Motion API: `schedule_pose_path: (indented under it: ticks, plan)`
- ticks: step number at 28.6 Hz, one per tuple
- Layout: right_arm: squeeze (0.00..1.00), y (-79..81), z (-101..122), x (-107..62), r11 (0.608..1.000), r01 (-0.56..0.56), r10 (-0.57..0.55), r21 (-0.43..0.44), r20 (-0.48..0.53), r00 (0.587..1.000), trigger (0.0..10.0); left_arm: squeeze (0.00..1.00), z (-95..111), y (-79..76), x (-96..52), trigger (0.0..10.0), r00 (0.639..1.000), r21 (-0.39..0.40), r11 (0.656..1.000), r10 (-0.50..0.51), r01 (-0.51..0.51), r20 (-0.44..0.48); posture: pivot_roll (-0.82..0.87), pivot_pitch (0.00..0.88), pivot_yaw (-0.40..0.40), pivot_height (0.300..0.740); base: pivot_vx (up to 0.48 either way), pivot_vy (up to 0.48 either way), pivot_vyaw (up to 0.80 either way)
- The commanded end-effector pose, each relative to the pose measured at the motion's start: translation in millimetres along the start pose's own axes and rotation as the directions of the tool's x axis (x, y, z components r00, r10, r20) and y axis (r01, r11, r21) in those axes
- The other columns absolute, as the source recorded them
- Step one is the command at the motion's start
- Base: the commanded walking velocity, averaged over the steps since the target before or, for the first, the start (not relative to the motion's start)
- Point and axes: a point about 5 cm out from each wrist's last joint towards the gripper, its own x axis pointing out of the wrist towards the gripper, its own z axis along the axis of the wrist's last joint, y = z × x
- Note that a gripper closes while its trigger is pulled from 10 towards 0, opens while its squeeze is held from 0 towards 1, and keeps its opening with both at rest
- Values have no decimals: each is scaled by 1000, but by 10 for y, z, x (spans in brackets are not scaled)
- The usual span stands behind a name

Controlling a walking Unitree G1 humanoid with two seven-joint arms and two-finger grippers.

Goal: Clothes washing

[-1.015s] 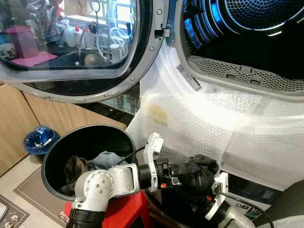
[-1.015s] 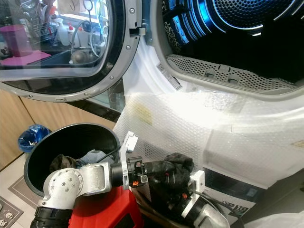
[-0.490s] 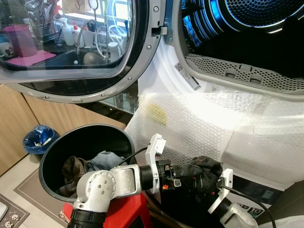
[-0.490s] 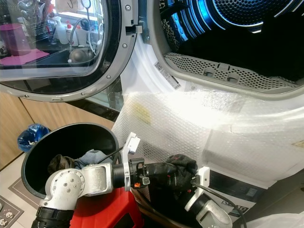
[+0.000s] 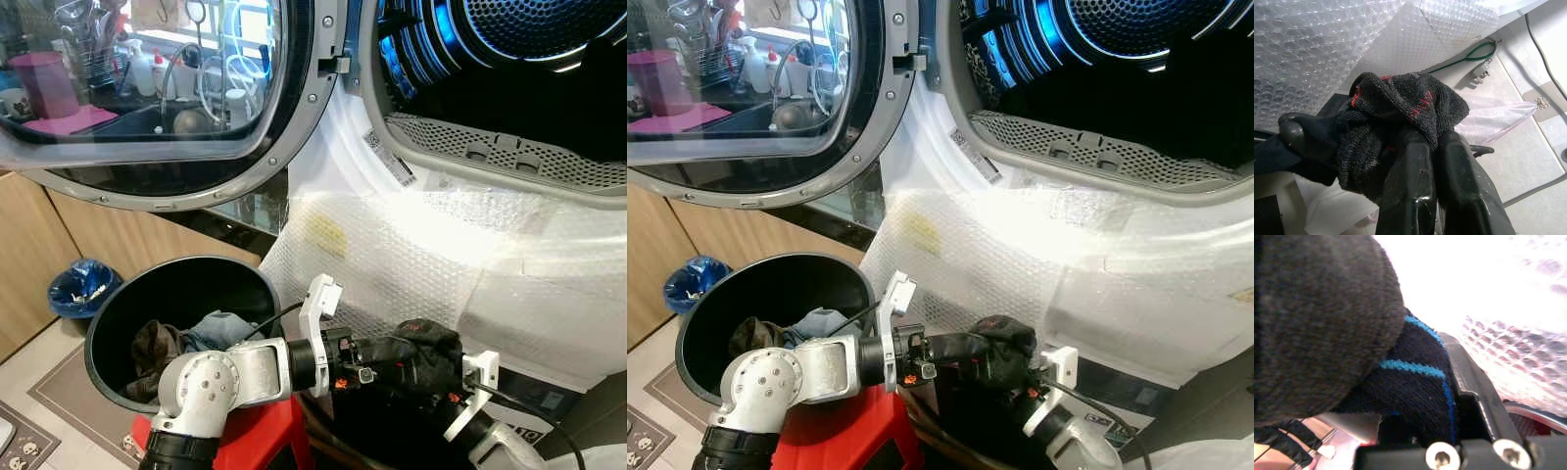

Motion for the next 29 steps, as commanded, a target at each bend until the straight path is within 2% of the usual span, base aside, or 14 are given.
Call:
schedule_pose_path:
  ticks: [1,2,3,8,9,10,11,15,22,24,25,26,27,29]
  plan:
    - [0,-51,45,-28,1000,30,-30,-4,15,999,0,0,31,-29,8,863,1000,21,1000,-2,1,14,-42,13,-22,740,0,0,0]
    - [0,-62,58,-32,999,35,-35,-5,21,999,0,0,35,-27,1,3569,1000,40,999,3,-3,15,-42,13,-22,740,0,0,0]
    - [0,-66,64,-34,999,38,-38,-6,24,999,0,0,32,-29,-5,10000,1000,55,998,4,-4,12,-42,13,-22,740,0,0,0]
    - [0,-97,104,-41,998,60,-59,-20,36,998,0,0,23,-71,-36,10000,1000,143,990,-10,7,20,-44,12,-20,740,0,0,0]
    - [0,-100,109,-42,998,62,-61,-23,37,997,0,329,21,-68,-42,10000,1000,144,990,-5,1,24,-44,12,-20,740,0,0,0]
    - [0,-105,117,-44,997,66,-65,-26,40,997,0,329,20,-66,-48,10000,1000,141,990,-3,-1,27,-44,12,-20,740,0,0,0]
    - [0,-109,131,-46,997,71,-69,-27,48,996,0,1000,21,-69,-57,10000,1000,140,990,-7,3,30,-44,12,-20,740,0,0,0]
    - [0,-147,201,-57,994,96,-93,-43,69,993,0,1000,33,-89,-106,10000,999,166,986,-21,12,49,-43,14,-23,740,0,0,0]
    - [0,-240,344,-141,984,156,-147,-80,107,983,0,1000,24,-81,-306,10000,997,252,967,27,-46,77,-44,20,-21,740,0,0,0]
    - [0,-267,375,-175,981,172,-162,-91,112,980,0,1000,41,-60,-392,10000,993,268,960,62,-86,98,-43,21,-19,740,0,0,0]
    - [0,-288,408,-206,978,186,-174,-96,122,977,0,1000,68,-13,-495,10000,986,284,947,118,-148,121,-42,24,-18,740,0,0,0]
    - [0,-288,408,-206,978,186,-174,-96,122,977,0,1000,68,-13,-495,10000,986,284,947,118,-148,121,-42,24,-18,740,0,0,0]
    - [0,-298,431,-230,977,189,-176,-99,129,976,0,1000,95,33,-607,10000,974,299,931,170,-208,149,-40,24,-18,740,0,0,0]
    - [0,-300,444,-250,977,186,-172,-101,131,976,0,1000,107,64,-692,10000,964,312,917,204,-250,173,-33,24,-18,740,0,0,0]
